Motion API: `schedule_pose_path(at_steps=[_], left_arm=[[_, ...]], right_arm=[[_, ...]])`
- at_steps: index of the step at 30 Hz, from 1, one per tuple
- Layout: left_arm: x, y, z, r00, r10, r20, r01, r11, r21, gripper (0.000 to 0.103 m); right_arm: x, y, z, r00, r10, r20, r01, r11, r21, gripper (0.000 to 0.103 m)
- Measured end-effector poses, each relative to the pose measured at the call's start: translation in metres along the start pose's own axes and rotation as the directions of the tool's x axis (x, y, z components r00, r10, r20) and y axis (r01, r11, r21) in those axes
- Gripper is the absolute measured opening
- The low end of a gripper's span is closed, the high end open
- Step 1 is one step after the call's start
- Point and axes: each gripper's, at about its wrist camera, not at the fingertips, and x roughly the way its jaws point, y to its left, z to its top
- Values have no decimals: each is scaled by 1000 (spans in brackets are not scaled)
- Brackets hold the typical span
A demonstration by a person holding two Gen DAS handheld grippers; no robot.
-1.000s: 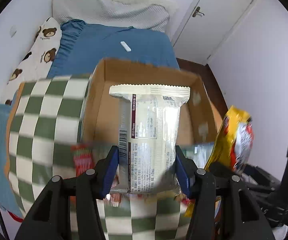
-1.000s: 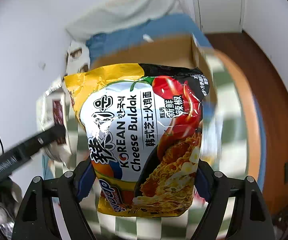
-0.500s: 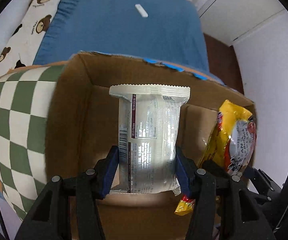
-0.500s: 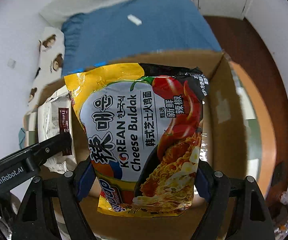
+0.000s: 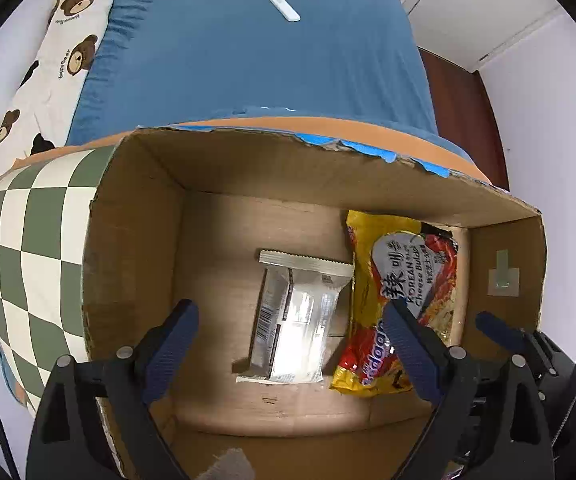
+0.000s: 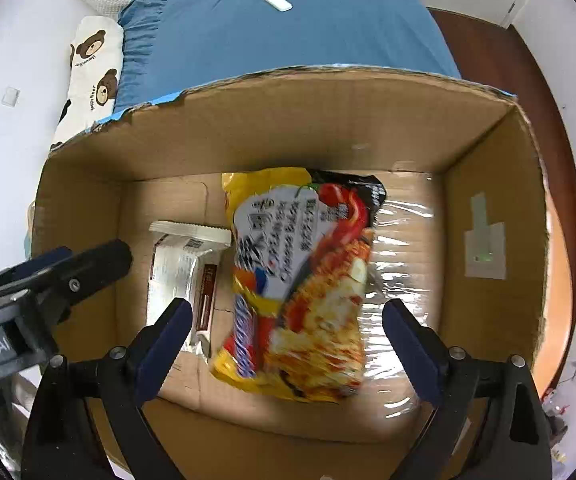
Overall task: Organize snacks
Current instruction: 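Carry both packs into the cardboard box and open both tools to release, then grasp the orange sunflower-seed bag with the left tool while the right tool grasps the clear biscuit bag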
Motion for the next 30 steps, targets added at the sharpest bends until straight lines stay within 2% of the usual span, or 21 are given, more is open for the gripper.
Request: schedule_pose_path(at_steps=[8, 18, 25, 30], left_arm=[[-5, 3, -17, 1000, 25, 17, -25, 1000, 4, 94], [-47, 6, -55, 987, 72, 147, -80, 996, 44, 94], [-82, 4, -90, 968, 79, 239, -96, 994, 60, 94], [-108, 1, -119, 944, 84, 320, -111, 991, 69, 94]], right_arm=[[-24, -5, -21, 999, -32, 8, 32, 999, -8, 98], [-56, 1, -56, 994, -68, 91, 72, 997, -40, 98], [-93, 9, -88, 981, -72, 179, 84, 995, -60, 98], [-122, 14, -116, 965, -69, 253, 89, 994, -65, 98]])
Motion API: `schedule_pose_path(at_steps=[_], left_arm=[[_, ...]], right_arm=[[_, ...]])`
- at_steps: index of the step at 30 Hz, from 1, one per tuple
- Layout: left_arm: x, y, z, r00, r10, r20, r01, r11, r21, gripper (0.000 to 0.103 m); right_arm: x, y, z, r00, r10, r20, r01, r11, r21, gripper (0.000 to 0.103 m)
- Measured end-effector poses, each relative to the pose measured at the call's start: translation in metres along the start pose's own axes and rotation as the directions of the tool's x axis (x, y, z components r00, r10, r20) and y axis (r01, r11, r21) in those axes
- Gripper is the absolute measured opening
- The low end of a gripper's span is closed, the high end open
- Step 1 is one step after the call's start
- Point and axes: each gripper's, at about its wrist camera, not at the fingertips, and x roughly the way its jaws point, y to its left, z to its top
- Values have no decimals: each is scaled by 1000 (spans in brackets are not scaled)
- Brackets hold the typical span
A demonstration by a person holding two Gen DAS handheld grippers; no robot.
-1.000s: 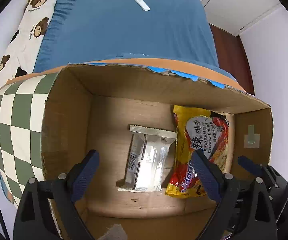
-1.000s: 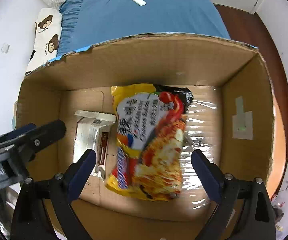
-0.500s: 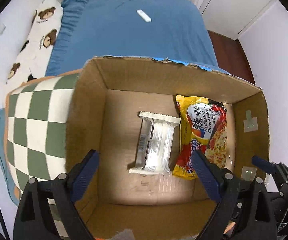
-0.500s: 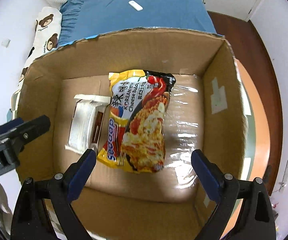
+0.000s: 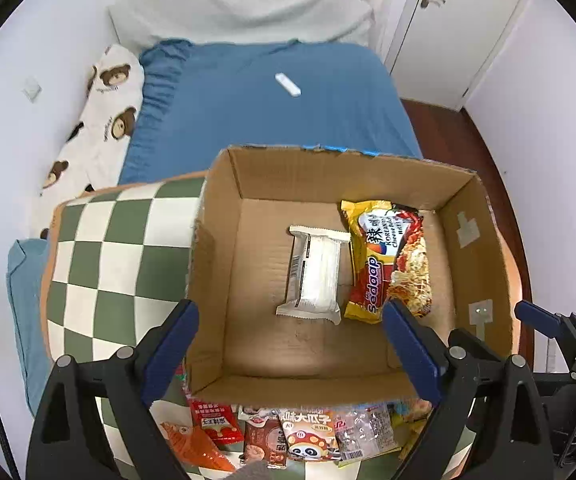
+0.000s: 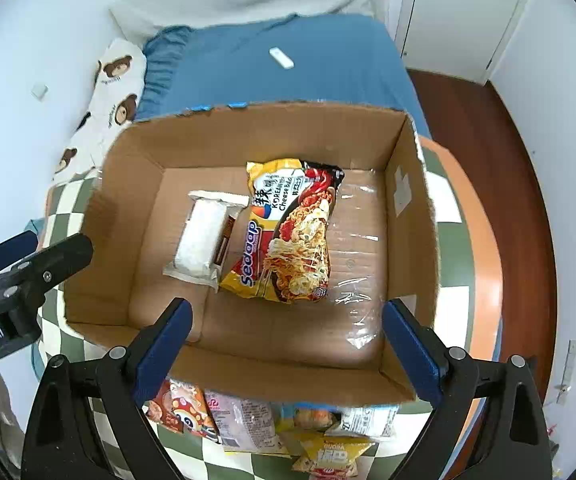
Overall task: Organize snacks
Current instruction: 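Grasp the orange sunflower-seed bag with the left tool while the right tool grasps the clear biscuit bag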
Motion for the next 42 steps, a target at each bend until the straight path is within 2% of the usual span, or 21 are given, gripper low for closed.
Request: schedule_pose_path(at_steps=[7, 10, 13, 16, 20, 22, 24, 26, 30, 34, 36, 39, 42], left_arm=[[-45, 5, -32, 991, -15, 130, 20, 999, -32, 94], [-58, 10, -51, 982, 1, 188, 7, 999, -41, 94], [-56, 19, -76, 982, 18, 186, -10, 999, -47, 94], [-40, 35, -104, 990, 43, 135, -35, 997, -62, 94], [-4, 63, -143, 995, 93, 24, -91, 992, -91, 94], [16, 74, -159, 995, 86, -54, -91, 990, -109, 94], [34, 77, -172, 991, 55, -123, -69, 991, -119, 94], [48, 75, -179, 987, 17, -159, -39, 990, -132, 94], [77, 68, -181, 971, -71, -229, 28, 983, -183, 94], [105, 50, -176, 948, -135, -289, 81, 978, -191, 94], [117, 39, -175, 936, -153, -316, 97, 978, -184, 94], [133, 21, -177, 918, -174, -355, 124, 979, -159, 94], [148, 5, -182, 906, -165, -390, 125, 984, -126, 94]], right_arm=[[-47, 2, -31, 992, 19, 122, -23, 999, 30, 98], [-58, -1, -51, 986, 63, 155, -74, 995, 67, 98], [-60, -2, -72, 981, 91, 172, -108, 990, 89, 98], [-48, 0, -97, 982, 114, 152, -132, 985, 109, 98], [-12, 5, -125, 989, 126, 74, -134, 985, 111, 97], [11, 8, -137, 991, 134, 30, -137, 984, 118, 92], [33, 11, -147, 992, 123, -9, -122, 986, 117, 81], [56, 14, -155, 992, 117, -50, -110, 987, 114, 76], [92, 23, -168, 991, 73, -109, -64, 995, 82, 75], [113, 28, -175, 990, 51, -133, -44, 998, 54, 73], [112, 28, -178, 991, 44, -125, -39, 998, 42, 67], [107, 19, -192, 989, 47, -139, -39, 998, 58, 65], [103, 8, -210, 987, 54, -152, -42, 996, 81, 64]])
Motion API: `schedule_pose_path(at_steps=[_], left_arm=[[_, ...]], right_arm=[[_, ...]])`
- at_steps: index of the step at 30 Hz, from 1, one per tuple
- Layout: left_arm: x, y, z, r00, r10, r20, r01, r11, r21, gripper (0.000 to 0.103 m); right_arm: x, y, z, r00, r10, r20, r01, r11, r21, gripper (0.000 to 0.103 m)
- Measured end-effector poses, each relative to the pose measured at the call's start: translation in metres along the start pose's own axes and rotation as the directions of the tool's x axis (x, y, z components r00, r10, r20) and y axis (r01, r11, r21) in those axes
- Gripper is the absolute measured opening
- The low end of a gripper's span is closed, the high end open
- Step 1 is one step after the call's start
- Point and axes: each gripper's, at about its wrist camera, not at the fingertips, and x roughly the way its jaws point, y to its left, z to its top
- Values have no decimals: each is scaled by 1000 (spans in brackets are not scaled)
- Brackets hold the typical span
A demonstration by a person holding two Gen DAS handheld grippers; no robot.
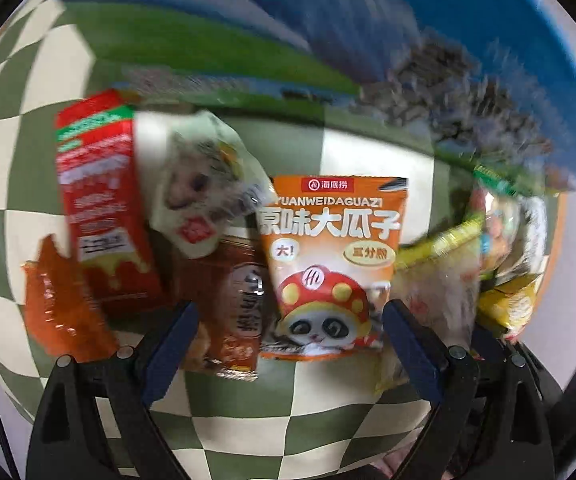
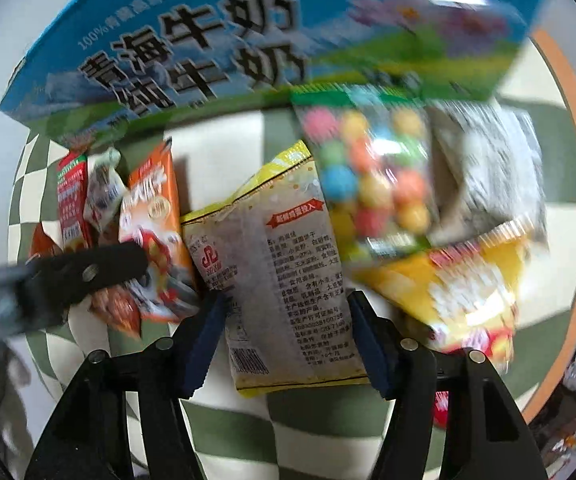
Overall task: Organize snacks
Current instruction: 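Grasp the orange sunflower-seed bag with the left tool while the right tool grasps the clear biscuit bag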
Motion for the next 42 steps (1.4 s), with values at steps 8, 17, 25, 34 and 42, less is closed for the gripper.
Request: schedule_pose_path(at_steps=[8, 17, 25, 34, 42], left_arm=[[23, -38, -2, 998, 49, 26, -51, 994, 98, 91], [35, -48, -48, 996, 84, 24, -87, 983, 162, 56], [57, -38, -101, 996, 89, -34, -83, 988, 130, 58], [59, -15, -97, 997, 70, -25, -68, 995, 71, 58], [56, 1, -103, 997, 74, -18, -73, 996, 57, 59]], right_arm=[[2, -17, -33, 1000, 16, -8, -16, 999, 48, 65], [1, -19, -53, 999, 39, -37, -37, 997, 67, 63], [9, -28, -89, 991, 108, -79, -100, 989, 108, 74], [14, -14, -95, 999, 15, -35, -14, 1000, 12, 68], [6, -23, -114, 999, 40, 11, -41, 994, 105, 78]])
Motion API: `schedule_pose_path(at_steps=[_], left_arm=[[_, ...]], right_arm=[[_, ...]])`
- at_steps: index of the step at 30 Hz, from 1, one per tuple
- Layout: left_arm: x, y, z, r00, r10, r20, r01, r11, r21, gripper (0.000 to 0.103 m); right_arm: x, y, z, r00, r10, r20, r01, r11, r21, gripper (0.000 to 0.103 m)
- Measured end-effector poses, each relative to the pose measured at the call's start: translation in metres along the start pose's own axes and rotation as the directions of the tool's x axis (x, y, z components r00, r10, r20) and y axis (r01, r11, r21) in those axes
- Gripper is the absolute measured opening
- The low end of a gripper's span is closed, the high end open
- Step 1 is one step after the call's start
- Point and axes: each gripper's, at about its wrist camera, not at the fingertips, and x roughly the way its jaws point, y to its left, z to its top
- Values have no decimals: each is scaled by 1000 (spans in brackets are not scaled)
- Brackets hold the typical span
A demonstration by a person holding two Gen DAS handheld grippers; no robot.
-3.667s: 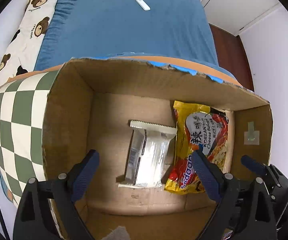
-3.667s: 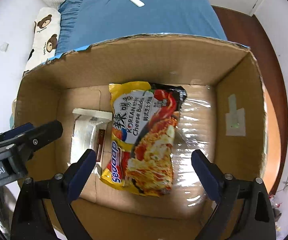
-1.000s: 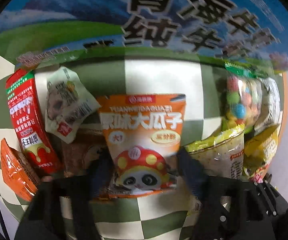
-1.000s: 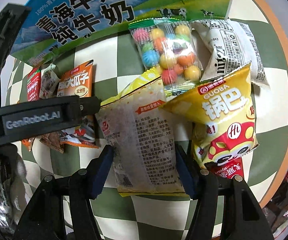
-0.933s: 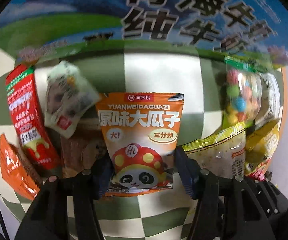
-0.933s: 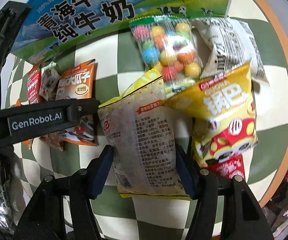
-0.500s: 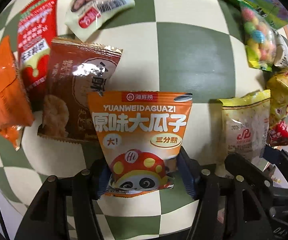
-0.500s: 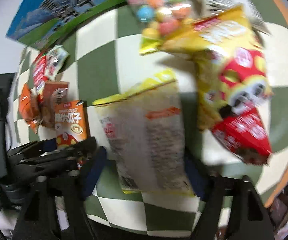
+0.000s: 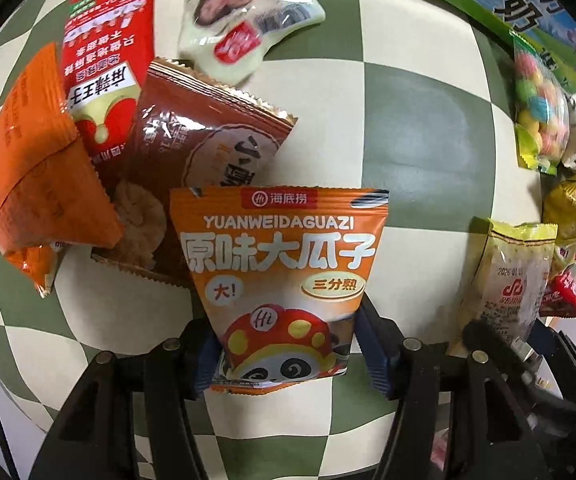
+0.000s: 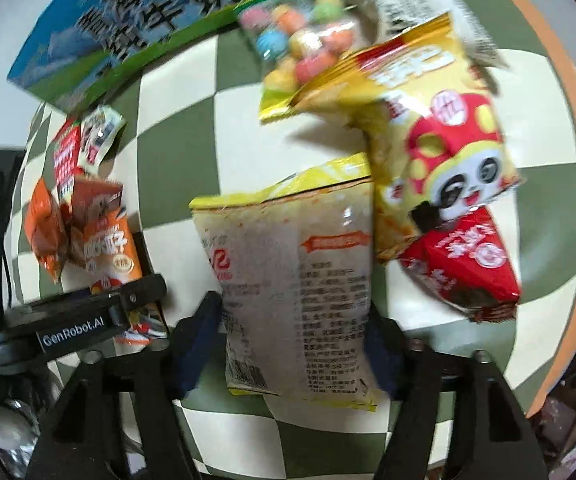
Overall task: Organize snacks
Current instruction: 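Grasp the orange sunflower-seed bag with the left tool while the right tool grasps the clear biscuit bag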
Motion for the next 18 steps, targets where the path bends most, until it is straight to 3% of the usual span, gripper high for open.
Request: schedule_pose_path(at_steps=[8, 11, 14, 18], left_arm=[[-4, -9, 9, 1000, 27, 16, -27, 1000, 7, 58], [-8, -10, 6, 999, 37, 36, -37, 999, 3, 56], [-18, -12, 0, 998, 42, 52, -42, 999, 5, 54], [-38, -17, -7, 997, 32, 72, -33, 999, 22, 53]], right_arm=[[15, 20, -8, 993, -116, 10, 117, 991, -71, 81], [18, 31, -11, 986, -163, 26, 164, 982, -89, 70], [13, 30, -14, 988, -154, 31, 156, 984, -87, 59], [-3, 30, -20, 992, -119, 35, 121, 989, -79, 54]])
